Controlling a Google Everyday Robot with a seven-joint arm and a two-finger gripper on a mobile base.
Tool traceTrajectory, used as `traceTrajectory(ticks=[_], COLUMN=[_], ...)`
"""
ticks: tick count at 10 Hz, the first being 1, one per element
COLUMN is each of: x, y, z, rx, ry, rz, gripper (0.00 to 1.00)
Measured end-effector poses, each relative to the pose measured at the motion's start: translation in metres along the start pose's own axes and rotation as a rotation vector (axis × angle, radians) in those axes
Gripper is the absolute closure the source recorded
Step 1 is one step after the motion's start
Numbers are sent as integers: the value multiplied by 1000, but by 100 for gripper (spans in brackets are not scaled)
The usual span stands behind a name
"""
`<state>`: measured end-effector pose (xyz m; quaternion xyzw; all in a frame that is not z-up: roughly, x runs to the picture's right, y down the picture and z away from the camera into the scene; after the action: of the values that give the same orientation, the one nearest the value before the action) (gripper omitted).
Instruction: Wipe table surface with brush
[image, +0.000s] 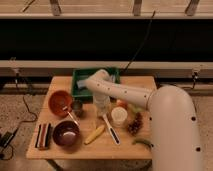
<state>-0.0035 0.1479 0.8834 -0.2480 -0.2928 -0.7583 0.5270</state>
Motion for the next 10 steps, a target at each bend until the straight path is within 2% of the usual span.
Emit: traceTrajectory(ticks=[2, 3, 4, 6, 7, 8, 9, 10], x=[-3, -2, 7, 19, 25, 26, 26, 19], y=[16, 27, 47, 55, 51, 50, 29, 16], z=[-26, -35, -48, -58, -65, -67, -72, -73], rx=[20, 26, 30, 43, 57, 60, 91, 106], ry=[54, 72, 110, 145, 171, 176, 201, 203], rz=[2, 9, 27, 38, 38, 36, 13, -8], gripper=[95, 99, 100, 100, 100, 100, 100, 100])
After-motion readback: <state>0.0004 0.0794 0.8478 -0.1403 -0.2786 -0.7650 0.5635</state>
